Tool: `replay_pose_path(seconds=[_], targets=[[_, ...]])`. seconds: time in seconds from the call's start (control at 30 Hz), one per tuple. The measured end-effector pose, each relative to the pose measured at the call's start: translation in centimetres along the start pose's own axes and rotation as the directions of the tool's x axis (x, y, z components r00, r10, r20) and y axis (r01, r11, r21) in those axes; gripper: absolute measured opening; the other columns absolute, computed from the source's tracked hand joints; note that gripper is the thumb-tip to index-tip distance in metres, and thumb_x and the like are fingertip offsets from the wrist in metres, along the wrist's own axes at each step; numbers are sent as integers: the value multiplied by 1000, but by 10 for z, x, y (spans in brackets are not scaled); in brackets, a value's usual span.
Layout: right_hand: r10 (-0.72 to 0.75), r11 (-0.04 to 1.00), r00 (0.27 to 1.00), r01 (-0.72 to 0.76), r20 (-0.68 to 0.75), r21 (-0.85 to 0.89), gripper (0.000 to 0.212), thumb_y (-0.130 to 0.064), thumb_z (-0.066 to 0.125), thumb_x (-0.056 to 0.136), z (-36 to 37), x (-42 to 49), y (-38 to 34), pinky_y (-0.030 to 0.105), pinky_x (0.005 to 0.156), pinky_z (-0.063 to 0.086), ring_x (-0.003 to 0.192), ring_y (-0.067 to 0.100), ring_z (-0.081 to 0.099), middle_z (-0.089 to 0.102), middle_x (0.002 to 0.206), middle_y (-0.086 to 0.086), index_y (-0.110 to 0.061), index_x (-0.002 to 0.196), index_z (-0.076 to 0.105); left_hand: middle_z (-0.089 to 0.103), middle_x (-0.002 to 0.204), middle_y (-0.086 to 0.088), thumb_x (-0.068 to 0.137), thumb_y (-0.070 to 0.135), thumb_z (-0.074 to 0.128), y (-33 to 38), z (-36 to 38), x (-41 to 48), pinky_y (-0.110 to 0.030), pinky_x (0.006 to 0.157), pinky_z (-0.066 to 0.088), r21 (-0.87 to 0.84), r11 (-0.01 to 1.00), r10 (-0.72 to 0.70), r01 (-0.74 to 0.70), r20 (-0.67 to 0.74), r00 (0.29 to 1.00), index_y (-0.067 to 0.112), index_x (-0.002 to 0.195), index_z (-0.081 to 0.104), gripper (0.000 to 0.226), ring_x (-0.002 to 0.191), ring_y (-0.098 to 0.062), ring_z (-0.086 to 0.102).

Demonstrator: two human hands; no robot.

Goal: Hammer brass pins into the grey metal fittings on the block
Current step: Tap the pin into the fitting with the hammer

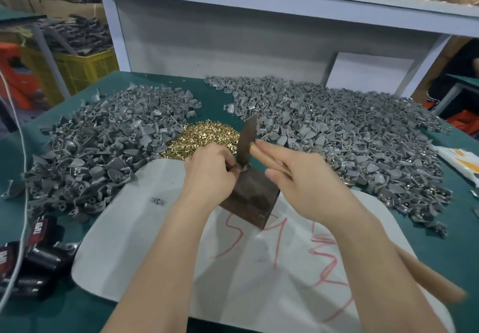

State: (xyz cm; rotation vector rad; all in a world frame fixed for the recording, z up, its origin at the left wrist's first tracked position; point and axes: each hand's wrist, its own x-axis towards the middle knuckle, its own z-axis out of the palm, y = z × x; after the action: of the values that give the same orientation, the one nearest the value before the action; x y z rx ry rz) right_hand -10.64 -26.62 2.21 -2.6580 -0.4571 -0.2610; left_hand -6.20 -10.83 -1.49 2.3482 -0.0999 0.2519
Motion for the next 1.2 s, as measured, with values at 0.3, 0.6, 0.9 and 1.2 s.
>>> replay_pose_path(seconds=[0.3, 0.6, 0.9, 1.2], targets=[[28, 999, 997, -26, -70, 21, 50, -18, 52, 95, 8, -1, 2, 2, 86, 27, 117, -2, 47, 48, 132, -29, -37, 140, 41, 68, 90, -3, 83, 19, 71, -1, 1, 2, -41, 88, 48, 12, 1000, 17, -17, 16, 1000, 25, 69, 59, 20, 96, -30, 62], [40, 999, 997, -39, -69, 21, 49, -19, 53, 94, 13, 1, 3, 3, 79, 28, 106, 3, 55, 58, 127, -17, -37, 138, 44, 68, 91, -2, 84, 20, 69, 0, -1, 3, -42, 89, 47, 48, 999, 22, -24, 25, 999, 19, 76, 70, 8, 96, -28, 61], [468, 844, 883, -456, 29, 284, 8, -21, 52, 94, 26, 38, 47, 41, 66, 56, 58, 19, 64, 63, 82, 5, -13, 92, 55, 69, 90, 5, 87, 26, 67, 1, -2, 3, -42, 91, 47, 73, 997, -9, 6, 39, 999, 27, 72, 64, 16, 98, -22, 61], [473, 879, 878, -463, 79, -114, 29, -31, 46, 97, 33, 43, 58, 29, 65, 39, 78, 26, 55, 66, 87, 10, -12, 91, 68, 66, 102, 6, 92, 25, 60, 0, 1, 5, -43, 96, 43, 62, 998, 9, -9, 15, 1000, 25, 87, 70, 11, 104, -20, 59]])
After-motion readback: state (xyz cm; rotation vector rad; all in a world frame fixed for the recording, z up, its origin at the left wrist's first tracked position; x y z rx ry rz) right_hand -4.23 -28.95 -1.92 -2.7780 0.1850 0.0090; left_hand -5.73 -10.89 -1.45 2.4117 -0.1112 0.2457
